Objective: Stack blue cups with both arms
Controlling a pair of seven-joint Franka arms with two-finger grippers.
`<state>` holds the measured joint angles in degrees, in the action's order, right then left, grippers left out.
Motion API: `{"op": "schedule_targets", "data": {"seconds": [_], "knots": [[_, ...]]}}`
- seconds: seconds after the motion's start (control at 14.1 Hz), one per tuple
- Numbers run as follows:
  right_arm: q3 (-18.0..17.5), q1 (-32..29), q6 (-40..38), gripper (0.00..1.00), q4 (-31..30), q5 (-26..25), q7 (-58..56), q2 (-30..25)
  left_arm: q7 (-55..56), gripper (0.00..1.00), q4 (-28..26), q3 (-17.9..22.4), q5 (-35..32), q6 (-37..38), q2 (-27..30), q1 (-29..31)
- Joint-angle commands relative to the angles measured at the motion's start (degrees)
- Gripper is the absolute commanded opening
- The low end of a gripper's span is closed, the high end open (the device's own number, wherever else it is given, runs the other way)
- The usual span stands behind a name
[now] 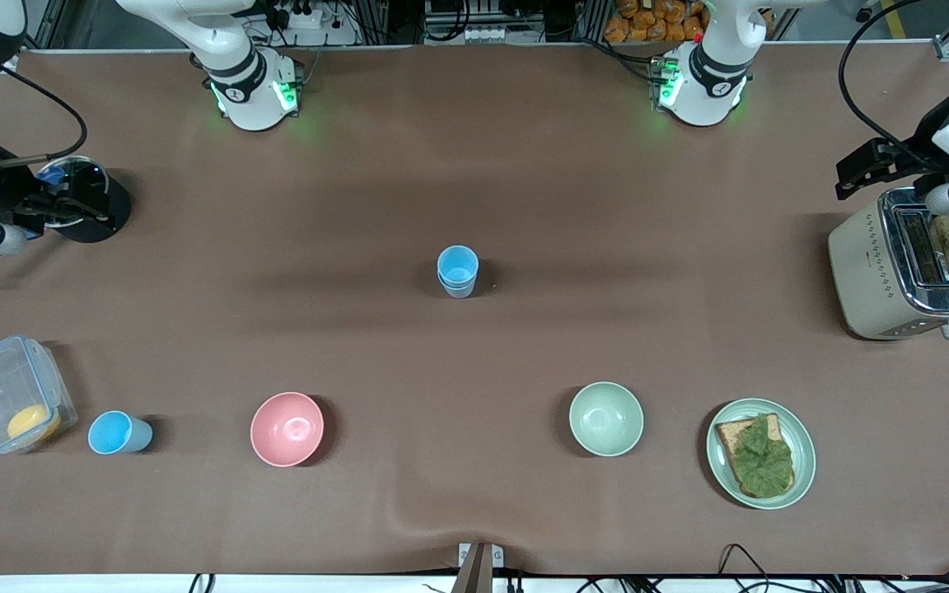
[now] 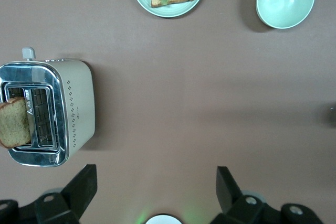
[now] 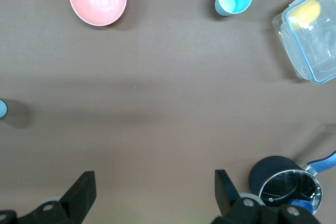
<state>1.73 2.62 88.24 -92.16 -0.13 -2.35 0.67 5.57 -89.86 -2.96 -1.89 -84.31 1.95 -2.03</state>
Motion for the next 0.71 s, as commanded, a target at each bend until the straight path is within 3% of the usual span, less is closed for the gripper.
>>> {"op": "schedule_targets", "data": {"seconds": [0.0, 0.64], "knots": [[0.03, 0.19, -0.88, 1.00, 0.49, -0.05, 0.86, -0.23, -1.97, 1.00, 1.18, -0.02, 0.92, 1.34, -0.11, 0.63], [0.03, 0.36, -1.32, 1.00, 0.49, -0.05, 0.86, -0.23, -2.23, 1.00, 1.18, -0.37, 0.57, 1.34, 0.07, 0.45]]}}
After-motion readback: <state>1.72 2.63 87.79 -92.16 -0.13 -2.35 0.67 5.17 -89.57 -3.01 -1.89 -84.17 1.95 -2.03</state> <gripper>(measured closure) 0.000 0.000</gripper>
